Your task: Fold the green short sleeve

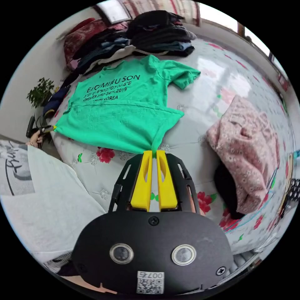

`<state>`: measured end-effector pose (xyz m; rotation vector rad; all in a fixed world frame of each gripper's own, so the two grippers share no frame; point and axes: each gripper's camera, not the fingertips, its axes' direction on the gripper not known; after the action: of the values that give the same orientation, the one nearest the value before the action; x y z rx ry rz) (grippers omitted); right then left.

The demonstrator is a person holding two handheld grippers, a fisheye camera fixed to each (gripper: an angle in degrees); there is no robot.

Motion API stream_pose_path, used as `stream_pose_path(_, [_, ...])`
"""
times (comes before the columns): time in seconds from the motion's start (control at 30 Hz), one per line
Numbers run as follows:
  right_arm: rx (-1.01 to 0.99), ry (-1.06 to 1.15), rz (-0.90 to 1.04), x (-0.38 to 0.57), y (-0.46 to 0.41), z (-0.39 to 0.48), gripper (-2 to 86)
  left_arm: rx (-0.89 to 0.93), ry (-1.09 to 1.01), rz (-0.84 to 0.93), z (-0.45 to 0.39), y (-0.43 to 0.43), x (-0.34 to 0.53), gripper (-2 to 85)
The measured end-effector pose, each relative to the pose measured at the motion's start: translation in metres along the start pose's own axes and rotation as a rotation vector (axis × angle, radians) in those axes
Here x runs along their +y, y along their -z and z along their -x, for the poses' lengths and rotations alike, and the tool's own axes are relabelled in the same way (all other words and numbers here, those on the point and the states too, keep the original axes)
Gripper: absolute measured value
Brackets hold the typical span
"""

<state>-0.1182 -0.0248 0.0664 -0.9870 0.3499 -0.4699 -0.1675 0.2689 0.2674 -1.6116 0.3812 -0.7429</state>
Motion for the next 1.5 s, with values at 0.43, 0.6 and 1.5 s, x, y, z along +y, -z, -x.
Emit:
stream_pose_path(0.43, [0.107, -0.031, 0.083, 0.017, -0.016, -0.014, 0.2, -0.005, 0.014, 0.02, 0.008, -0.019, 0.006, 2.5])
stream_pose_path(0.6, [-0.099, -0.166, 0.065, 0.01, -0.055, -0.019, 0.9, 0.015, -0.01, -0.056, 0.002, -0.008, 0.005, 5.2])
stream_pose_path(1.5, [0.023, 0.249, 0.271, -0.116, -0.139, 0.134, -0.1, -0.135, -0.429, 0.019, -0.045, -0.046, -0.053, 0.6])
